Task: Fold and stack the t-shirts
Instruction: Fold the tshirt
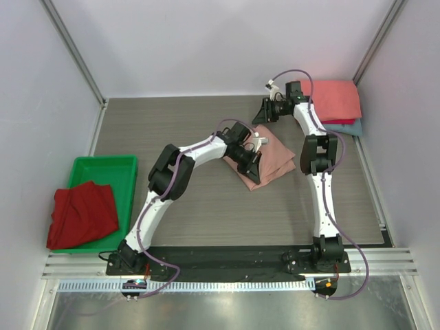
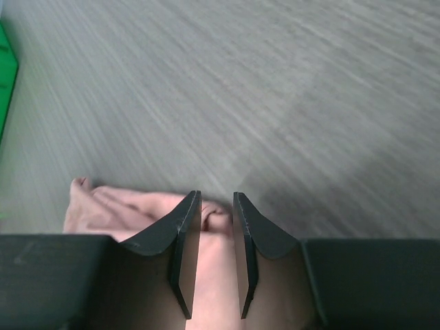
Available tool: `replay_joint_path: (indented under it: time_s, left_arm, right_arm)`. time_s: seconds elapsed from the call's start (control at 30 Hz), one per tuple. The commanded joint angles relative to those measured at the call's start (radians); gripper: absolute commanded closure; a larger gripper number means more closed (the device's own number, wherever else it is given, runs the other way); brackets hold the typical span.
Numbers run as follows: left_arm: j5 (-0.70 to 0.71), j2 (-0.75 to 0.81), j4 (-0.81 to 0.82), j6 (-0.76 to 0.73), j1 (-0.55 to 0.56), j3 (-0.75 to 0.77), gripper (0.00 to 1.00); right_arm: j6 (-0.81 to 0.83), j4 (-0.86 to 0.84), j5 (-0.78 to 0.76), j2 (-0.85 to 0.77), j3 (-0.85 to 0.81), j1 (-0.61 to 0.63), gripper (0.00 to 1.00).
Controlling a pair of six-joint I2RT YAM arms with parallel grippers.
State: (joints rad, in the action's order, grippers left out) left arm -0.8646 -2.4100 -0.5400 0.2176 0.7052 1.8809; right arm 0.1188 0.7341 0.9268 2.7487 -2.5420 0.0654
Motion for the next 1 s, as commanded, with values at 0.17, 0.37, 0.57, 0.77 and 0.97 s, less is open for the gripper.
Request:
replay_joint_path:
  time_s: [0.17,0.37,0.57,0.77,0.97]
  left_arm:
    - [-0.019,0.18,-0.086,-0.061,-0.018,0.096,0.86]
    - [-0.051,0.209,-0.081,0.082,-0.168,0.291,0.49]
    - [-0.059,0.126,-0.035,0.12,-0.309,0.343,0.43]
    - [-0.013,0.002,-0.077,0.048,-0.368,0.376,0.45]
    - [0.024,-0.07,-0.136,-0.02,-0.391,0.359,0.46]
  right_arm:
    - [0.001,-0.075,-0.072,-0.064,-0.112,-0.002,0.66]
    - [-0.213,-0.304,-0.177,-0.331,0.148,-0.068,0.57]
    - [-0.445,-0.331,-0.135,-0.582,0.584,-0.145,0.56]
    - [-0.513,-0.323,-0.03,-0.831,1.087,-0.157,0.57]
    - [-0.479,-0.288,-0.043,-0.946,1.293,-0.157,0.59]
